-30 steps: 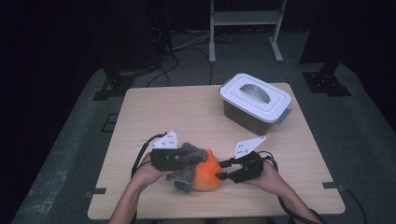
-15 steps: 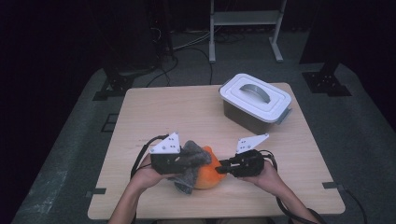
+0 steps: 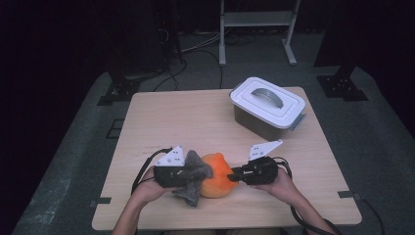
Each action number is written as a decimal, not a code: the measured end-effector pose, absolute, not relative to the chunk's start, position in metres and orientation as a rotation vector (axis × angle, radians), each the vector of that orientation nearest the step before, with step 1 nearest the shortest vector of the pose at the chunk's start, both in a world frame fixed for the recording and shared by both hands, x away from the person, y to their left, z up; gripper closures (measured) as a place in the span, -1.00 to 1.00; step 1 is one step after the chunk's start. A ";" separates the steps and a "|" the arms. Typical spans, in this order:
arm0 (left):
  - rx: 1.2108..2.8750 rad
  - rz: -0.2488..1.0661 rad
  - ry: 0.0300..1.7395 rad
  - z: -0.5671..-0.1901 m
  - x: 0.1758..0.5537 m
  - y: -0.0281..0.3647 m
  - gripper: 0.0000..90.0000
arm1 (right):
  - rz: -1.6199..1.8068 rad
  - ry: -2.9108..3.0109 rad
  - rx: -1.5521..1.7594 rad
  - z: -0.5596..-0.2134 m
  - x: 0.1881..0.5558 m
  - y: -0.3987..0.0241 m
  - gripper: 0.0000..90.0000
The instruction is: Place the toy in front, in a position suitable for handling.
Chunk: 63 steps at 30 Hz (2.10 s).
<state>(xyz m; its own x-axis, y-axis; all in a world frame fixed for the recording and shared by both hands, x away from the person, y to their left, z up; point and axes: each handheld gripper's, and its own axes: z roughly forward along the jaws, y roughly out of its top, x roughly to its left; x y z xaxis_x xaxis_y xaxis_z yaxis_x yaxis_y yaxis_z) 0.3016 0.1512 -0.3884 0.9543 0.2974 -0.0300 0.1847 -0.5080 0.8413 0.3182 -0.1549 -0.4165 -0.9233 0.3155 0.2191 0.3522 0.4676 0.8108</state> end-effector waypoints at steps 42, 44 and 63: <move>2.090 0.143 0.378 -0.382 0.315 0.142 0.61 | -1.421 -2.793 -0.512 -0.418 0.314 -0.161 0.64; 2.093 0.138 0.403 -0.388 0.318 0.146 0.61 | -1.413 -2.794 -0.518 -0.419 0.315 -0.163 0.63; 2.051 0.029 0.319 -0.387 0.305 0.127 0.61 | -1.416 -2.706 -0.510 -0.409 0.318 -0.159 0.16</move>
